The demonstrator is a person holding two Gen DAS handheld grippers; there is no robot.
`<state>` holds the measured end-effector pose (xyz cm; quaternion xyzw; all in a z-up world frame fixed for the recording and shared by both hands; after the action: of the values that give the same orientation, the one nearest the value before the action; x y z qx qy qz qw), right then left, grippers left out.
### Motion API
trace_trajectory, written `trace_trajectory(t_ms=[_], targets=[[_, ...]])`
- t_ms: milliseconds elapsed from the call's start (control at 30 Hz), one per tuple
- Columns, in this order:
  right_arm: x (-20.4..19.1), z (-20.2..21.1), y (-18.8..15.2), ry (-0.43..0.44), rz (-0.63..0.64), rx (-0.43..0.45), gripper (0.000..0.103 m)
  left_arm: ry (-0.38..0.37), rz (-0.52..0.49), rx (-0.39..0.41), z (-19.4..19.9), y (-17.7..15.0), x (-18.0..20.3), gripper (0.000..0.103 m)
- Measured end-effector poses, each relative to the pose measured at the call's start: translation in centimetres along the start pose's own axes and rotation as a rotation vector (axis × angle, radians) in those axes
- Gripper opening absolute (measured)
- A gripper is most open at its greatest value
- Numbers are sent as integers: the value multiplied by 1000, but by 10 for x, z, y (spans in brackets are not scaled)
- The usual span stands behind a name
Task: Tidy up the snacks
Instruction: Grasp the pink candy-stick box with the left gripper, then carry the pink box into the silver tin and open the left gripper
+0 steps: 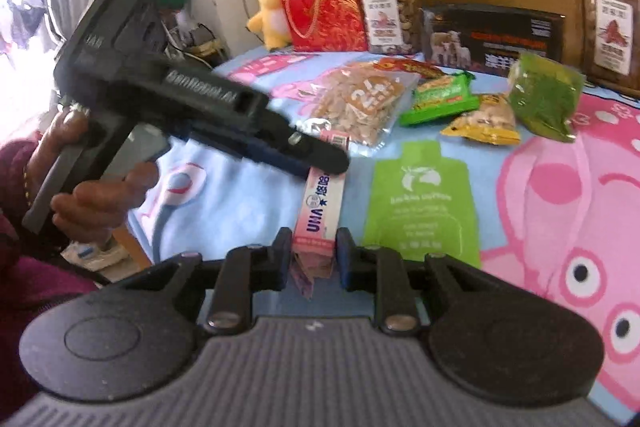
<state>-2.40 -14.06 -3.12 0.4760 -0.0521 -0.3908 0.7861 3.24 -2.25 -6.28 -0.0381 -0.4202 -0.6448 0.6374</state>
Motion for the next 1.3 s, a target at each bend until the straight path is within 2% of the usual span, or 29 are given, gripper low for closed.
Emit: trace_trajectory(t_ms=[100, 167, 267, 333, 433, 533, 700, 800, 900, 1033, 1133, 1200, 1300], targets=[[1, -4, 8, 48, -24, 16, 26, -33, 33, 30, 13, 8, -1, 48], [6, -6, 22, 89, -52, 41, 26, -59, 22, 71, 24, 27, 8, 48], [11, -6, 58, 98, -35, 111, 26, -60, -54, 137, 33, 67, 28, 48], [20, -8, 84, 70, 8, 153, 26, -61, -103, 171, 29, 100, 41, 48], [47, -22, 128, -17, 82, 197, 26, -48, -160, 212, 4, 157, 57, 48], [88, -45, 165, -103, 116, 204, 26, -70, -132, 212, -31, 209, 61, 48], [161, -81, 211, -159, 71, 159, 26, -43, -108, 198, -93, 265, 56, 48], [192, -95, 218, -151, 12, 127, 26, -11, -84, 178, -122, 280, 48, 49], [206, -106, 211, -173, 0, 98, 26, 29, -84, 164, -141, 286, 41, 50], [217, -114, 202, -202, -21, 80, 30, 66, -73, 163, -151, 287, 32, 60], [218, -107, 197, -215, -34, 97, 31, 87, -90, 176, -146, 285, 31, 62], [218, -99, 209, -237, -45, 122, 31, 87, -88, 183, -133, 280, 32, 62], [215, -52, 189, -266, -84, 208, 31, 25, -89, 214, -97, 257, 44, 62]])
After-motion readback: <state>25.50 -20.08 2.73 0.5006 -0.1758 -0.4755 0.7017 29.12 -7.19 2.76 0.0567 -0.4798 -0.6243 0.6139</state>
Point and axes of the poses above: each gripper's, at about its wrist camera, not at the fingertips, and z roughly against the way its jaws point, x to its right, y to its top, the point moved 10 cm from there along -z, roughly the way its jaws point, and after that the axes turned 3 degrees about z, right-handed, at the moved point
